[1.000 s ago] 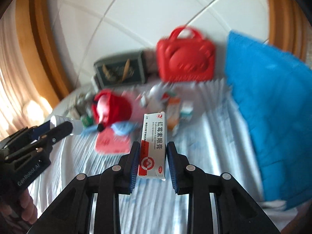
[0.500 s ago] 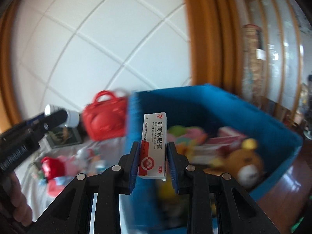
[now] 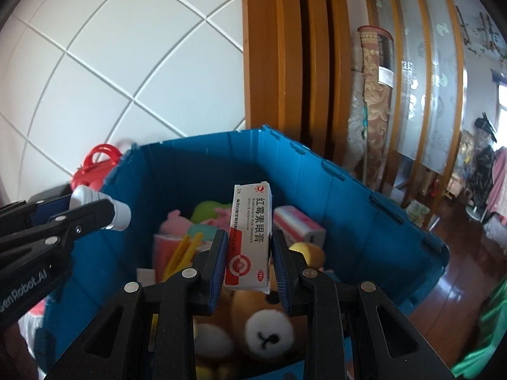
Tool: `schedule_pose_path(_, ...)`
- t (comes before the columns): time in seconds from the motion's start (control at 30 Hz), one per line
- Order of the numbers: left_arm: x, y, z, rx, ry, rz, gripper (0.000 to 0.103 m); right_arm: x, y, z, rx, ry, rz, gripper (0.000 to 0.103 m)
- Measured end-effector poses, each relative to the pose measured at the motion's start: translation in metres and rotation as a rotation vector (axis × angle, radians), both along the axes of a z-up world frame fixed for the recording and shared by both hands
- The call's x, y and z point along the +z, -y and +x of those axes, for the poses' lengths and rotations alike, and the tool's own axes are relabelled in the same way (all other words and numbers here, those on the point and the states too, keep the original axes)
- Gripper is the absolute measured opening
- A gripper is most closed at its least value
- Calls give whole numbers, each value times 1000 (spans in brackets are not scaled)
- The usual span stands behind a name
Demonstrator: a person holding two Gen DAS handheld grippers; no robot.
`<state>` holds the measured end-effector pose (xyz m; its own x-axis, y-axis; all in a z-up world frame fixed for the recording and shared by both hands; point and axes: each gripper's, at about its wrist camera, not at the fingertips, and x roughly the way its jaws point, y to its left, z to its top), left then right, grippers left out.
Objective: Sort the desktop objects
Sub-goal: 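Carry the white bottle and ointment box with both tools over the blue bin, then open both tools to drop the bottle and box into the bin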
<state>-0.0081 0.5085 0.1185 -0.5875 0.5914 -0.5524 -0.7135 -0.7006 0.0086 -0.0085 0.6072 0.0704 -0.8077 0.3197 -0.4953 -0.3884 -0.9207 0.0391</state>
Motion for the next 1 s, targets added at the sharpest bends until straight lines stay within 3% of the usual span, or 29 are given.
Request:
schedule_pose_path(0.57,-6,-13,4,69,-39,-70,28,-22,-20,-19,42,59,6,28)
schedule_pose_path(0.63,-6,-13,3,76,-40,-72,34,-22,-20,-19,35,59,12,28)
schedule_pose_path(0.7,-5,-11,4,85,-46,-65,52,-22,-21,-19,29,60,16,30)
schedule_pose_path(0.77,-3,-9,6,90,-61,-51,63,-21,-23,-18,22,56,17,34)
schedule_pose_path(0.87,-1,-6,8,91,-78,-38,70,-18,-23,-13,8,44,28,56)
schedule_pose_path(1.0,2,1,9,92,-72,-10,70,-12,-23,-3,-24,16,51,103)
